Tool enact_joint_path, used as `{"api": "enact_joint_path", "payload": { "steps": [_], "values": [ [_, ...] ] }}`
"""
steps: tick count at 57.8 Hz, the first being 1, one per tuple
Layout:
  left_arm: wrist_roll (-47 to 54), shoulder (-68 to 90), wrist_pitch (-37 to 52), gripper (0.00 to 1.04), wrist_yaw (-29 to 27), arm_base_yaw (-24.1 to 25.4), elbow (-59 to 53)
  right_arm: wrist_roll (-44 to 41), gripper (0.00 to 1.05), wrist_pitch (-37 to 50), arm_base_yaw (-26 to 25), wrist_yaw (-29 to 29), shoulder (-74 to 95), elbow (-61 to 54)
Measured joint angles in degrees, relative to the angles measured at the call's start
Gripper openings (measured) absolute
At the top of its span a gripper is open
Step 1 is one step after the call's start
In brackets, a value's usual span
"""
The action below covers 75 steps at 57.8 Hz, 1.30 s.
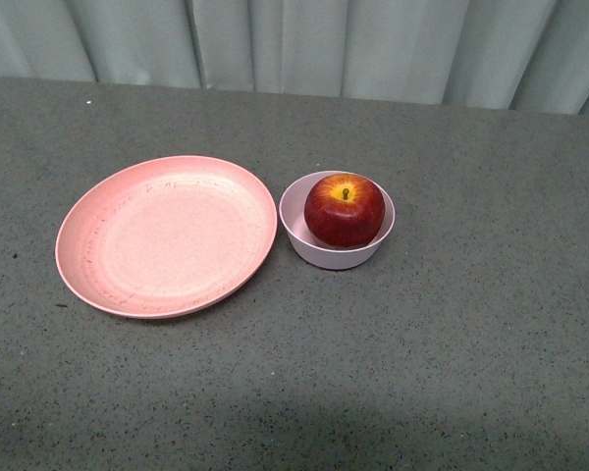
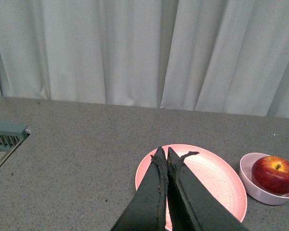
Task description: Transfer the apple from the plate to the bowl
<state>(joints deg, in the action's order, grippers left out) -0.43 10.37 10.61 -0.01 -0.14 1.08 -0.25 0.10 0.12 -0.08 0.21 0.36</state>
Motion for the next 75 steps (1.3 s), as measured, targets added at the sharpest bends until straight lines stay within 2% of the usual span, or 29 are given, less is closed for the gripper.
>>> {"api": "enact_joint_path", "payload": {
  "steps": [4,8,19,24,29,33,39,45,75],
  "values": [
    [0.0,-2.2,-2.4,0.04,0.0,0.0,0.0,0.0,0.95,0.0,0.0,0.0,0.0,0.0],
    [0.0,-7.4,-9.4,0.04,0.0,0.0,0.0,0.0,0.95,0.0,0.0,0.0,0.0,0.0],
    [0.0,-10.0,-10.5,0.06,0.0,0.0,0.0,0.0,0.95,0.0,0.0,0.0,0.0,0.0],
    [0.0,-10.1,-10.5,0.25,0.0,0.0,0.0,0.0,0.95,0.0,0.0,0.0,0.0,0.0],
    [0.0,-10.1,-10.5,0.39,0.0,0.0,0.0,0.0,0.95,0.0,0.0,0.0,0.0,0.0],
    [0.0,-10.1,-10.5,0.57,0.0,0.0,0.0,0.0,0.95,0.0,0.0,0.0,0.0,0.0],
    [0.0,-10.1,-10.5,0.73,0.0,0.0,0.0,0.0,0.95,0.0,0.0,0.0,0.0,0.0],
    [0.0,-10.1,-10.5,0.99,0.0,0.0,0.0,0.0,0.95,0.0,0.0,0.0,0.0,0.0],
    [0.2,-10.1,-10.5,0.98,0.0,0.0,0.0,0.0,0.95,0.0,0.0,0.0,0.0,0.0]
  ]
}}
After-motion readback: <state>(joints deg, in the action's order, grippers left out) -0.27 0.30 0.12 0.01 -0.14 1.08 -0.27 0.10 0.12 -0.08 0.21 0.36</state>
